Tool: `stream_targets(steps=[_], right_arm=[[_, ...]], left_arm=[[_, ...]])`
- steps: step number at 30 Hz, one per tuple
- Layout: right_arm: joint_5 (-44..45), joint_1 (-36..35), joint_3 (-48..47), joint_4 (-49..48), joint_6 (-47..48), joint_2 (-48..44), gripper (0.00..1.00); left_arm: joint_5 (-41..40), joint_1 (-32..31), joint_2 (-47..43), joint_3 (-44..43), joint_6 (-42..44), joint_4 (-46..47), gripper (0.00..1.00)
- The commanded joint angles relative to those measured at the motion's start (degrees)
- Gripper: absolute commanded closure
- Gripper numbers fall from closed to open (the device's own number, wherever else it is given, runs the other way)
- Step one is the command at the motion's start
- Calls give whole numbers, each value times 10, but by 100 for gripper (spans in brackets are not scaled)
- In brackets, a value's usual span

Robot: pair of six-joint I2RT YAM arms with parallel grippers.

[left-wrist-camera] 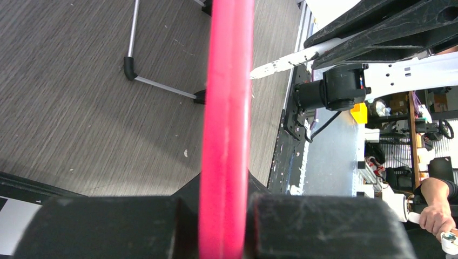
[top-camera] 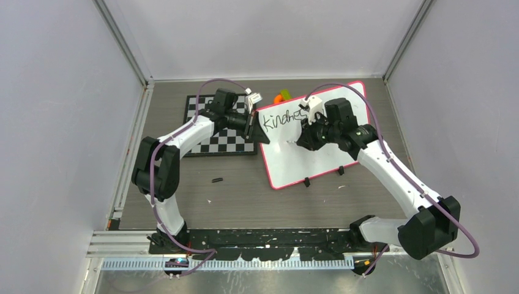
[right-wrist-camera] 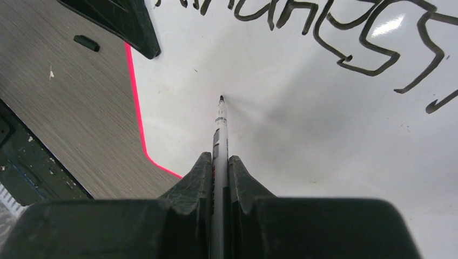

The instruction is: Write a sentence on the whiteboard

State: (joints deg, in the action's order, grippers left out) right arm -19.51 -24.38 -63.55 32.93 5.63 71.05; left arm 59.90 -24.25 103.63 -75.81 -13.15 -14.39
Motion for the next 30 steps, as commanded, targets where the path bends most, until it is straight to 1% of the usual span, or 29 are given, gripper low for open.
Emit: stream_targets(steps=[1, 8, 23, 30], right_arm=[[11, -5, -31, -32, -6, 7, 100], [26, -4, -10, -30, 5, 7, 100], [-1, -18, 60, 7, 2, -23, 100], [8, -21, 35, 15, 6, -18, 100]], left_arm=[[-7, -2, -3, -5, -10, 21, 100], [-6, -2, -2, -8, -8, 19, 100], [-7, -2, -2, -6, -1, 13, 100], [-6, -2, -1, -9, 0, 12, 100]])
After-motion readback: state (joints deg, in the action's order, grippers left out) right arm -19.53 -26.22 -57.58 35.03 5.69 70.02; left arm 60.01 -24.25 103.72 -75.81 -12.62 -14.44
